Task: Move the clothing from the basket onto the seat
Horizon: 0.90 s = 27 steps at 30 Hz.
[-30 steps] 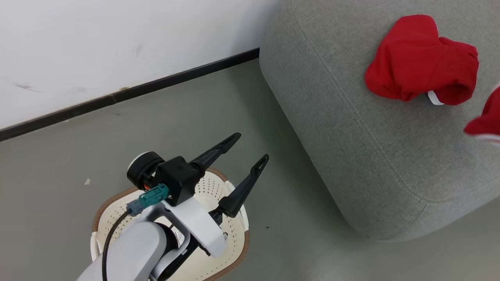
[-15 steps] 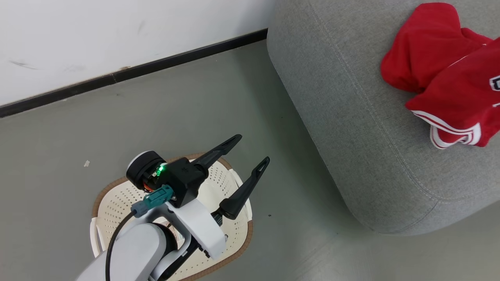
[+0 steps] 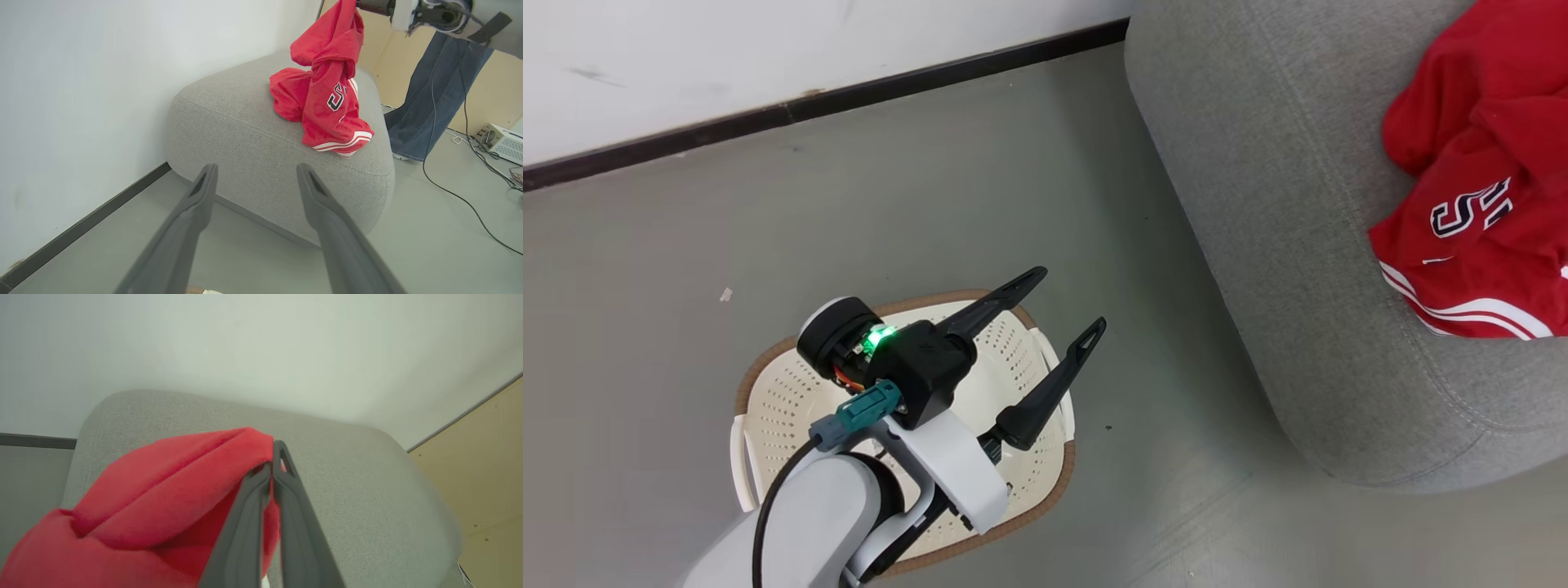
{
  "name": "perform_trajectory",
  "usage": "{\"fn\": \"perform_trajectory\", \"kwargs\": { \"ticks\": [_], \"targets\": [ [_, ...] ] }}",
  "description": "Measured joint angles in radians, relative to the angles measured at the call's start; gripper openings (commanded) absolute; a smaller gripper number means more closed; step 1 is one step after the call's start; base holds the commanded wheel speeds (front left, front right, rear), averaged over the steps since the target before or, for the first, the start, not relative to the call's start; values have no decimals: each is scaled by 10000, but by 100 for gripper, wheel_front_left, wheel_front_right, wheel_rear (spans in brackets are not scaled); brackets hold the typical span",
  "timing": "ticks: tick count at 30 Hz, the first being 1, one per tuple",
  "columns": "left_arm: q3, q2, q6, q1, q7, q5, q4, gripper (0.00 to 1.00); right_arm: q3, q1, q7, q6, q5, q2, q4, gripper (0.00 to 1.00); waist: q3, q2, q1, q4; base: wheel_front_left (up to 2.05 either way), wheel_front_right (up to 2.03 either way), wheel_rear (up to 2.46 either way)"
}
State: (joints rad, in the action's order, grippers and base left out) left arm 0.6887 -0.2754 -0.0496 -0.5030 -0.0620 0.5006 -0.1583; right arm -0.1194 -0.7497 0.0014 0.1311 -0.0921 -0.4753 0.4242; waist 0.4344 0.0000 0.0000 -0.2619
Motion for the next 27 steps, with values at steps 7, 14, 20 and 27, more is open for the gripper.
{"fn": "perform_trajectory", "kwargs": {
  "ticks": [7, 14, 20, 27],
  "targets": [
    [44, 100, 2, -135, -75, -31, -90, 100, -397, -350, 355, 0, -738, -395, 897, 0, 273, 0, 0, 320, 0, 0, 0],
    [56, 169, 0, -237, -75, -73, -136, 100, -508, -374, 585, 0, -1402, -709, 1762, 0, 540, 0, 0, 587, 0, 0, 0],
    [65, 201, 0, -444, -75, -96, -171, 100, -612, -373, 662, 0, -1655, -1097, 2638, 0, 786, 0, 0, 778, 0, 0, 0],
    [50, 178, 0, -569, -75, -142, -182, 100, -754, -359, 644, 0, -1755, -445, 2918, 0, 1059, 0, 0, 917, 0, 0, 0]
  ]
}}
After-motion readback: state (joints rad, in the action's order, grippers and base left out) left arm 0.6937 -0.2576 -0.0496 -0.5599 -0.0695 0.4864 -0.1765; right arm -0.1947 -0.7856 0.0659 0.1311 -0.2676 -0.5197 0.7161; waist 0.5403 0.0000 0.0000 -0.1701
